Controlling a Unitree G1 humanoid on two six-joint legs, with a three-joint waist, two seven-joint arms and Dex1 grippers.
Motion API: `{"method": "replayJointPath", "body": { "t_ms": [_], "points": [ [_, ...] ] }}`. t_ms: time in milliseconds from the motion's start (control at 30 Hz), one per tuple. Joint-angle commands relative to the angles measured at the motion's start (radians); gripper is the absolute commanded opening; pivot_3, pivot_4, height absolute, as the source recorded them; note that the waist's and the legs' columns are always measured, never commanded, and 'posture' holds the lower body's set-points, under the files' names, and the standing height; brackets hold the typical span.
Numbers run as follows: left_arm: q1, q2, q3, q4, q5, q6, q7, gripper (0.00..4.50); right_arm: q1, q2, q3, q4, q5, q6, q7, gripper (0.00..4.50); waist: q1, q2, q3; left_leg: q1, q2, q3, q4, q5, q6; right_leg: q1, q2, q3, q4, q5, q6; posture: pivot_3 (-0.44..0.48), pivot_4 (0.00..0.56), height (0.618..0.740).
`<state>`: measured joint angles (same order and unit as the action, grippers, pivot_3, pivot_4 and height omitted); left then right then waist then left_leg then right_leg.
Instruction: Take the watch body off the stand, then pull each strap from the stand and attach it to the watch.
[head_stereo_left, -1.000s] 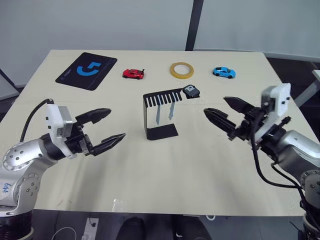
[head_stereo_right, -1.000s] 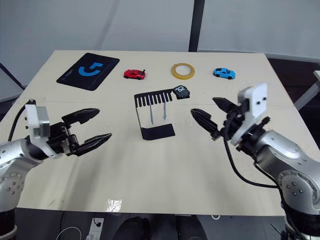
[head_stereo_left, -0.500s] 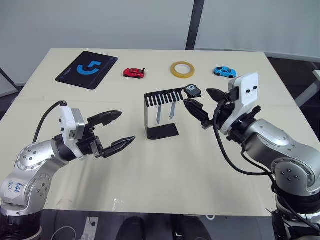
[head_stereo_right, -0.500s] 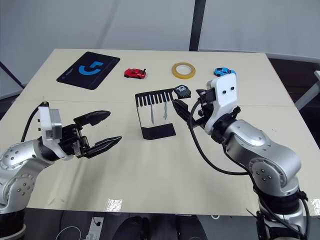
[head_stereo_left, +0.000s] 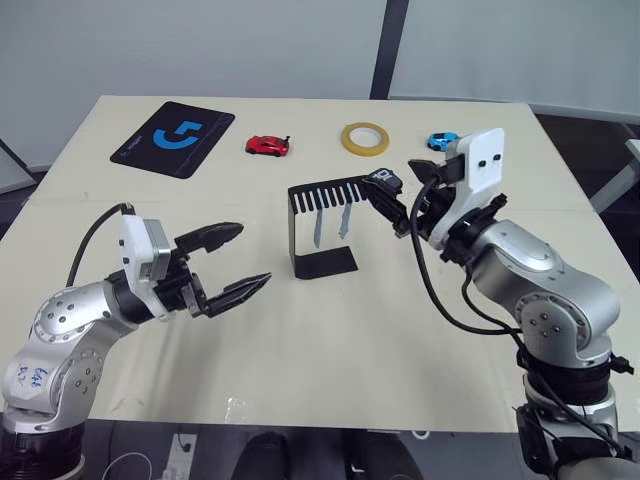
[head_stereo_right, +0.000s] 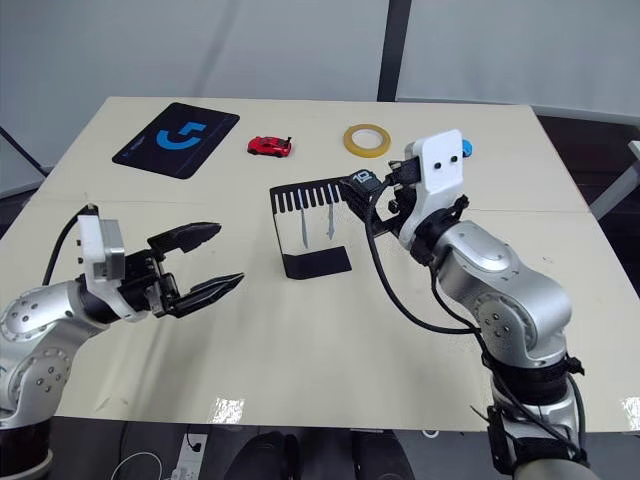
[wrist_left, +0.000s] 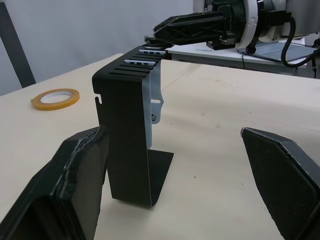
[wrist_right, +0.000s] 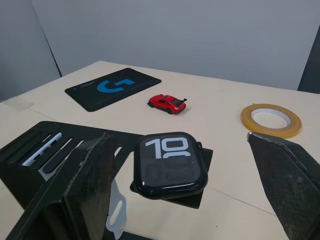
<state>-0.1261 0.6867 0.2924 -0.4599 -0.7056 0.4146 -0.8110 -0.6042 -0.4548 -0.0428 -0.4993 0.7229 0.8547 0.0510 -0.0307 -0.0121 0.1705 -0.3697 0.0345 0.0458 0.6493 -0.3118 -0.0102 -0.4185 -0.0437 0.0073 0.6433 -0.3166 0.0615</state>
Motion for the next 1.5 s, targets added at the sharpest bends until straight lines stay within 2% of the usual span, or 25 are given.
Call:
{"method": "replayJointPath", "body": {
  "t_ms": [33, 733, 800, 967, 1267, 1500],
  "points": [
    [0.0, 0.001, 0.005, -0.035, -0.003, -0.015, 0.0, 4.5, -0.024, 0.018, -0.001, -0.009, -0.027, -0.019, 0.021, 4.42, 0.0, 0.0, 0.0, 0.0, 0.0, 0.0, 0.0, 0.0, 0.0, 0.0, 0.0, 0.0, 0.0, 0.0, 0.0, 0.0, 0.15, 0.74],
    [-0.011, -0.007, -0.005, -0.036, 0.009, -0.029, 0.019, 4.5, -0.045, 0.071, -0.005, 0.017, -0.083, 0.028, 0.092, 4.42, -0.001, 0.0, 0.0, 0.0, 0.0, 0.0, 0.0, 0.0, 0.0, 0.0, 0.0, 0.0, 0.0, 0.0, 0.0, 0.0, 0.15, 0.74],
    [-0.01, -0.007, -0.003, -0.037, 0.009, -0.03, 0.022, 4.5, -0.046, 0.075, -0.006, 0.018, -0.084, 0.033, 0.098, 3.9, -0.001, 0.0, 0.0, 0.0, 0.0, 0.0, 0.0, 0.0, 0.0, 0.0, 0.0, 0.0, 0.0, 0.0, 0.0, 0.0, 0.15, 0.74],
    [-0.007, -0.005, 0.0, -0.039, 0.009, -0.031, 0.026, 4.5, -0.051, 0.083, -0.011, 0.02, -0.09, 0.039, 0.108, 1.58, -0.002, 0.0, 0.0, 0.0, 0.0, 0.0, 0.0, 0.0, 0.0, 0.0, 0.0, 0.0, 0.0, 0.0, 0.0, 0.0, 0.15, 0.74],
    [-0.003, -0.004, 0.002, -0.039, 0.01, -0.032, 0.031, 4.5, -0.049, 0.086, -0.027, 0.019, -0.092, 0.029, 0.123, 1.59, -0.004, 0.0, 0.0, 0.0, 0.0, 0.0, -0.001, 0.0, 0.0, 0.0, 0.0, 0.0, 0.0, 0.0, 0.0, 0.0, 0.15, 0.74],
    [-0.005, -0.003, 0.002, -0.034, 0.014, -0.035, 0.029, 4.5, -0.046, 0.104, -0.122, 0.011, -0.025, -0.043, 0.188, 1.59, -0.001, 0.0, 0.0, 0.0, 0.0, 0.0, -0.001, 0.0, 0.0, 0.0, 0.0, 0.0, -0.001, 0.0, 0.0, 0.0, 0.15, 0.74]
  ]
}}
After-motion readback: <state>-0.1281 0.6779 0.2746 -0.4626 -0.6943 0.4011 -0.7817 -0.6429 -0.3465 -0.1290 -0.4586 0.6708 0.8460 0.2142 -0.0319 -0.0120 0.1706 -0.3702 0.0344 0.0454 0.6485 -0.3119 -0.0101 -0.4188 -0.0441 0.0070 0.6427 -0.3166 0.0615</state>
